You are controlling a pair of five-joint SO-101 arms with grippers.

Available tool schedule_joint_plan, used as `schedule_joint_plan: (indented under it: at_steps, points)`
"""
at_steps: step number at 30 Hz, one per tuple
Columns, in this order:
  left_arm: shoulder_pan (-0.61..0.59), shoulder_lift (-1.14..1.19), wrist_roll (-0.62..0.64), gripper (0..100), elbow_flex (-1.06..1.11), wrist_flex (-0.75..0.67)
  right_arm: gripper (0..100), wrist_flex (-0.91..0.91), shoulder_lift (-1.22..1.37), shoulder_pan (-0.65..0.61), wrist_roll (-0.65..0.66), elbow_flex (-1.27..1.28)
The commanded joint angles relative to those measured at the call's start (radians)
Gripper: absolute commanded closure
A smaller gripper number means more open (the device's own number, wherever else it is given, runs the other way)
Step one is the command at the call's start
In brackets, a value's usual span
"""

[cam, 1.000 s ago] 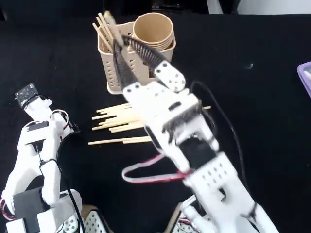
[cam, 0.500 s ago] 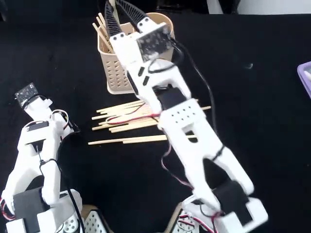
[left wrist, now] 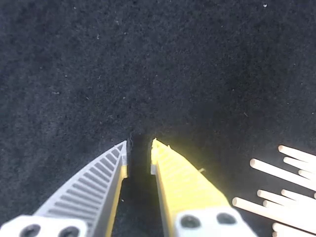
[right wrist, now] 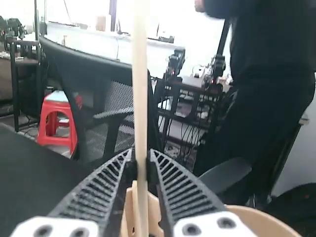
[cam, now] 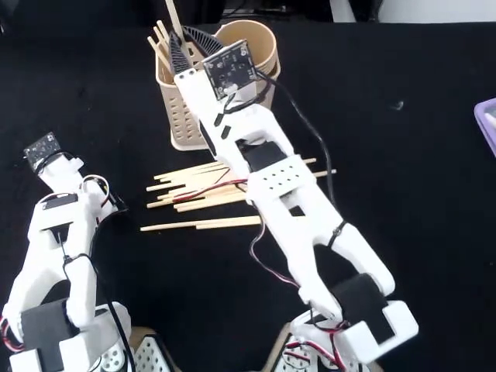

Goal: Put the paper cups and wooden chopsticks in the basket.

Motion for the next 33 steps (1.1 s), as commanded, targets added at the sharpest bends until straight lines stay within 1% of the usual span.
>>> schedule_joint_plan:
  at_steps: [1,3,4,8,13,14,17,19,21,25,27,30,32,33]
  points:
    - [-0.001,-0.009,0.002,91,-0.048,0.006,94.2,-0.025,-0.002,0.011,-0.003,-0.005]
    - [-0.001,-0.011,0.002,91,-0.048,0.006,88.9,-0.023,-0.001,0.011,-0.005,-0.007]
    - [-0.001,-0.011,0.002,91,-0.048,0.006,88.0,-0.023,-0.001,0.011,-0.005,-0.007]
    - [-0.001,-0.011,0.002,91,-0.048,0.006,90.8,-0.023,-0.010,0.012,-0.002,-0.008]
    - [-0.001,-0.011,0.002,91,-0.048,0.006,91.0,-0.018,-0.067,0.011,0.000,-0.001]
    - [-0.001,-0.011,0.002,91,-0.048,0.006,91.0,0.006,-0.094,0.011,0.000,-0.001]
    - [-0.001,-0.009,0.002,91,-0.048,0.006,91.0,0.161,-0.222,0.009,0.000,-0.002]
    - [-0.001,-0.009,0.002,91,-0.048,0.006,91.0,0.310,-0.331,0.009,0.000,-0.001]
    - [-0.001,-0.009,0.002,91,-0.048,0.006,91.0,0.508,-0.446,0.009,0.000,0.004]
    - [-0.001,-0.009,0.002,91,-0.048,0.006,91.3,0.961,-0.613,0.012,0.002,0.031]
    - [-0.001,-0.009,0.002,91,-0.048,0.005,91.3,1.108,-0.661,0.014,0.002,0.093]
    - [-0.001,-0.009,0.002,91,-0.048,0.005,91.0,1.188,-0.687,0.015,0.008,0.246]
    - [-0.001,-0.008,0.002,91,-0.050,0.005,89.7,1.183,-0.679,0.015,0.092,0.358]
    - [-0.001,-0.008,0.002,91,-0.050,0.003,87.1,1.169,-0.668,0.012,0.140,0.417]
